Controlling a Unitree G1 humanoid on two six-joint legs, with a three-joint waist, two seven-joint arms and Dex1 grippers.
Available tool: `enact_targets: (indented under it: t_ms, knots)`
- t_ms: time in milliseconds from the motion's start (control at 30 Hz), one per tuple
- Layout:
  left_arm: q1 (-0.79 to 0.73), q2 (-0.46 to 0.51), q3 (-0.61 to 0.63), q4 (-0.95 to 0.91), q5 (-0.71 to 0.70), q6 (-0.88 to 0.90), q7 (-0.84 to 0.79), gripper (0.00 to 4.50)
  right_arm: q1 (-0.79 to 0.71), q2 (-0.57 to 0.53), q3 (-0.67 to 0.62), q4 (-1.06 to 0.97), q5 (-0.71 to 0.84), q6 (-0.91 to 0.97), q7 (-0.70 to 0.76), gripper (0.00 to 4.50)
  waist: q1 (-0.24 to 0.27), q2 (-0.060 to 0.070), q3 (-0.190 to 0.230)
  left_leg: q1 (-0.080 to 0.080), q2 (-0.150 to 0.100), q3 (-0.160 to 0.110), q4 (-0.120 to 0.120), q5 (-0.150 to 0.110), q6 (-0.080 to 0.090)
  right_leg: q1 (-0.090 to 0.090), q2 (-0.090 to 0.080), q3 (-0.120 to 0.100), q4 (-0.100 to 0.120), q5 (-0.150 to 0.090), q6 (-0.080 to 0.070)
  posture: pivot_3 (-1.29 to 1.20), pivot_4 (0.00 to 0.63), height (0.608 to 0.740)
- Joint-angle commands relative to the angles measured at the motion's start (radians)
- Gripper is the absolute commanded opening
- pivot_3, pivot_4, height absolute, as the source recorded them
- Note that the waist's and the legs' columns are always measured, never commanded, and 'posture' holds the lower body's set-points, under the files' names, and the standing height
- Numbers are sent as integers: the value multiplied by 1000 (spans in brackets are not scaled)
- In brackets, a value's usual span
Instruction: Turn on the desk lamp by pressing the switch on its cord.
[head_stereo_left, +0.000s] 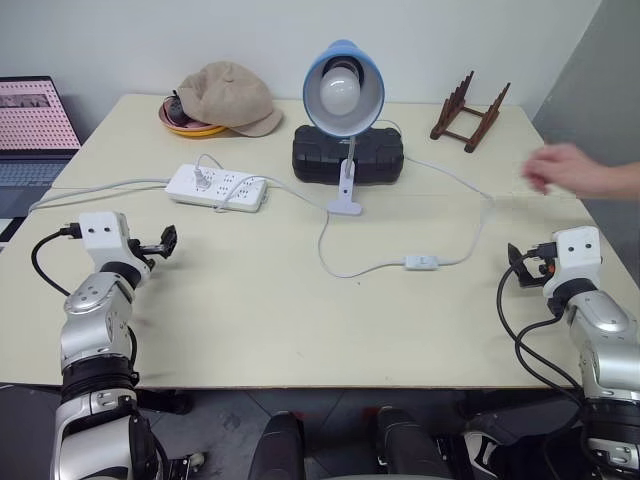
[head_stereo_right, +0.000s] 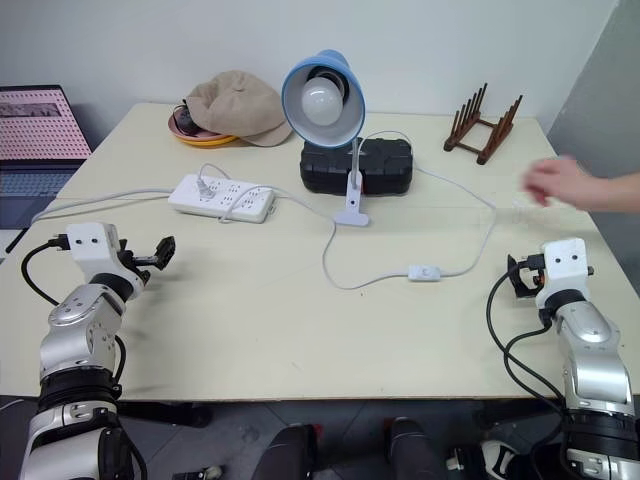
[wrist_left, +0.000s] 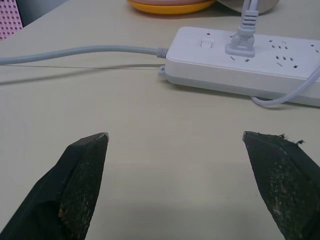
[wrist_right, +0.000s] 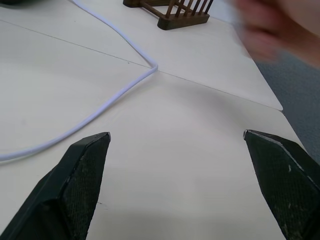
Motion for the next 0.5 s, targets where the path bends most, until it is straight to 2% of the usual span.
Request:
enact_targets:
  t_ms: [33,267,367,500]
  knots:
    - [-23,23,-1,-22,-1,2,-7,4500,-7,-12,-18,-35,0,-14,-6,4471,0,0,0,0,0,0,0,0,0,0,0,0,0,0,0,0,150,740]
    - [-21,25,6,-27,-8,-8,-13,4500,-17,-35,-3,-18,-2,-34,33,4471,0,0,0,0,0,0,0,0,0,0,0,0,0,0,0,0,150,740]
    - [-20,39,-19,-58,-18,27,-72,4500,-45,-74,17,-2,29,-58,132,4471,0,0,0,0,0,0,0,0,0,0,0,0,0,0,0,0,150,740]
    - [-5,73,-96,-208,-71,121,-254,4500,-67,-147,91,3,66,-106,347,4471,-1,0,0,0,0,0,0,0,0,0,0,0,0,-2,-4,0,150,740]
